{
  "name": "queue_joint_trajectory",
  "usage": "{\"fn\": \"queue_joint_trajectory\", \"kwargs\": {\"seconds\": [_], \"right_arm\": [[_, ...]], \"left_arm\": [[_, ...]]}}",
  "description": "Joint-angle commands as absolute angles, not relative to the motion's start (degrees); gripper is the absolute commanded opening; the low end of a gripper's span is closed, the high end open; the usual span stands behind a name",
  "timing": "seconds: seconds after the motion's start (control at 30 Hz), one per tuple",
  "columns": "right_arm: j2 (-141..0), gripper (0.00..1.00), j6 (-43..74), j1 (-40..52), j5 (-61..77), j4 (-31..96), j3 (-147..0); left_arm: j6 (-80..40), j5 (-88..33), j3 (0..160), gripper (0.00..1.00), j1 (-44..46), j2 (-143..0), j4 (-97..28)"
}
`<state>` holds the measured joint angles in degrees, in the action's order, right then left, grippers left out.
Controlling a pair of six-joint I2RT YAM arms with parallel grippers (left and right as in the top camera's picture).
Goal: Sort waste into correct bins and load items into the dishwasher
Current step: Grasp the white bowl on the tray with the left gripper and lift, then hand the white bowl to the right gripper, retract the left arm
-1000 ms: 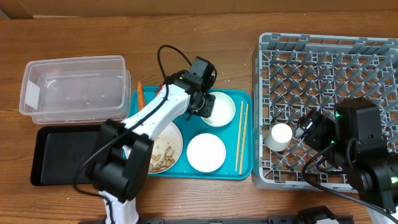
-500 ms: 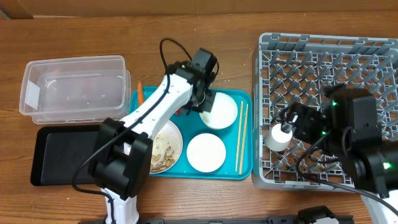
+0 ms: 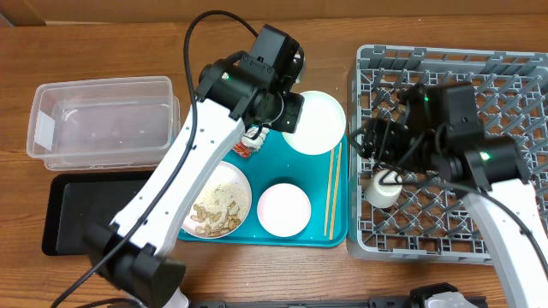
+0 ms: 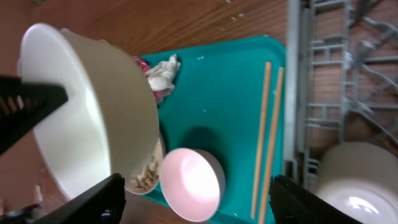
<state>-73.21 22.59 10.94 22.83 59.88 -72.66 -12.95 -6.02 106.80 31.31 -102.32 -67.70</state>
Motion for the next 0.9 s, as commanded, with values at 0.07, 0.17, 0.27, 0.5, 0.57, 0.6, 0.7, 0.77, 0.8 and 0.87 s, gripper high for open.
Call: {"fn": "queue_joint_trajectory", "kwargs": {"seconds": [0.07, 0.17, 0.27, 0.5, 0.57, 0.6, 0.7, 0.77, 0.8, 0.87], "right_arm": [[-74.8, 0.77, 22.7, 11.2, 31.5, 54.7, -73.0], [-74.8, 0.72, 22.7, 11.2, 31.8, 54.4, -73.0], [-74.8, 0.71, 22.6, 11.2, 31.4, 56.2, -73.0], [-73.5, 0.71, 21.3, 11.2, 30.0, 57.4, -73.0], [-72.7, 0.71, 20.9, 11.2, 30.9, 57.3, -73.0], [-72.2, 0.71, 20.9, 11.2, 31.4, 57.2, -73.0], [-71.8, 0.71, 20.8, 11.3, 32.8, 57.1, -73.0], [-71.8, 0.69, 20.8, 11.7, 32.3, 57.5, -73.0], [-71.9, 0.66, 20.8, 12.0, 31.6, 57.5, -73.0], [-72.1, 0.55, 21.0, 12.6, 29.2, 57.5, -73.0]], "left_arm": [[-11.8, -1.1, 108.1, 0.04, 36.4, -99.7, -68.4], [-12.1, 0.9, 108.1, 0.04, 38.9, -99.7, -68.5], [-13.9, 7.2, 108.1, 0.04, 40.7, -99.7, -68.0], [-19.5, 21.3, 108.1, 0.04, 40.4, -99.7, -69.7], [-19.8, 21.5, 108.1, 0.04, 40.0, -99.7, -69.6], [-20.0, 20.9, 108.1, 0.04, 39.9, -99.7, -69.4], [-19.9, 15.2, 108.1, 0.04, 40.1, -99.7, -68.4], [-19.9, 5.3, 108.1, 0.04, 40.6, -99.7, -66.8], [-19.9, 2.6, 108.1, 0.04, 40.8, -99.7, -66.1], [-19.9, -1.0, 108.1, 0.04, 40.9, -99.7, -65.2]]}}
